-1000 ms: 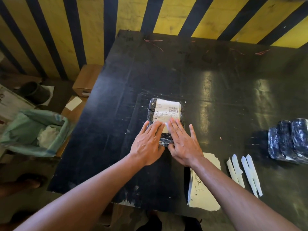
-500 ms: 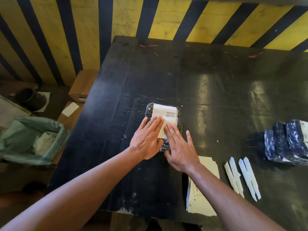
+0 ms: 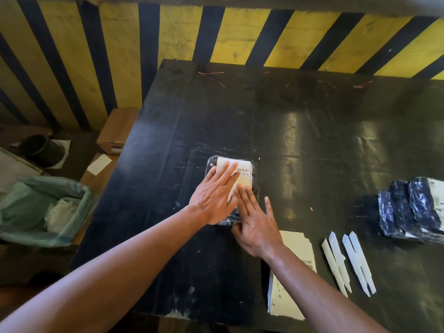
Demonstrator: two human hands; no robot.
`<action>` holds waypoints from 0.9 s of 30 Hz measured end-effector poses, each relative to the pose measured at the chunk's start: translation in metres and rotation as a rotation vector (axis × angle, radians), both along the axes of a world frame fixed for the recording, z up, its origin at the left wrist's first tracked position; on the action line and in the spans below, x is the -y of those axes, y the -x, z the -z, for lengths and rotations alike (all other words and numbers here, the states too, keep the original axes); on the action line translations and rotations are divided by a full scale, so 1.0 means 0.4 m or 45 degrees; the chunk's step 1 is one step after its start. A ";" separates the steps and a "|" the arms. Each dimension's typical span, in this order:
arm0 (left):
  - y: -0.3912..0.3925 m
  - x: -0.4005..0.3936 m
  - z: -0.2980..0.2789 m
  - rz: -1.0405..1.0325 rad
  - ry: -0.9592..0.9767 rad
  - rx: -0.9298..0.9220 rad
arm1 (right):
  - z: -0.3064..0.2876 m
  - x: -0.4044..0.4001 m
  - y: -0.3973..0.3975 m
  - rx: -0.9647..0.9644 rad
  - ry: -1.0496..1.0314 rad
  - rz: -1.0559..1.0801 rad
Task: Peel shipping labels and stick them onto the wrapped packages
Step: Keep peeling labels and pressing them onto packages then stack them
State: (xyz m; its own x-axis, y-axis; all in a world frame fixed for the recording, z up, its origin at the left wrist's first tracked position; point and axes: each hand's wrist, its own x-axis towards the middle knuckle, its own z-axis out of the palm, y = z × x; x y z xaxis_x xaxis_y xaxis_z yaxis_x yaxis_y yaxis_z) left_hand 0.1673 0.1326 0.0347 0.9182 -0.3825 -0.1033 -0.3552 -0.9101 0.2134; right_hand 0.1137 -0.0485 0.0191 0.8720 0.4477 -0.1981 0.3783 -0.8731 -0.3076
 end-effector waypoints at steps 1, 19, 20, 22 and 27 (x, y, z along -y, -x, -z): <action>-0.011 0.005 0.007 -0.003 -0.023 -0.044 | -0.003 -0.002 -0.002 0.008 -0.004 0.007; -0.074 -0.092 -0.048 -1.042 0.715 -0.400 | -0.029 0.035 -0.070 0.014 -0.726 0.594; -0.045 -0.099 -0.037 -1.072 0.802 -0.456 | -0.032 0.035 -0.086 -0.041 -0.735 0.749; 0.006 -0.103 -0.015 -1.062 0.926 -0.562 | -0.027 0.030 -0.127 -0.339 -0.690 0.950; 0.047 -0.075 -0.004 -1.016 1.002 -0.595 | -0.021 0.015 -0.169 -0.572 -0.751 1.065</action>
State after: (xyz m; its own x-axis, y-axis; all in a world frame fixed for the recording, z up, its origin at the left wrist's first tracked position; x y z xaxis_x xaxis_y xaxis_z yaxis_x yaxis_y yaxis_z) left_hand 0.1484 0.1624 0.0361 0.8606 0.1666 -0.4812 0.5049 -0.4019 0.7639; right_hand 0.1814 -0.0544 0.0276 0.8451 -0.1183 -0.5213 -0.5095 -0.4732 -0.7186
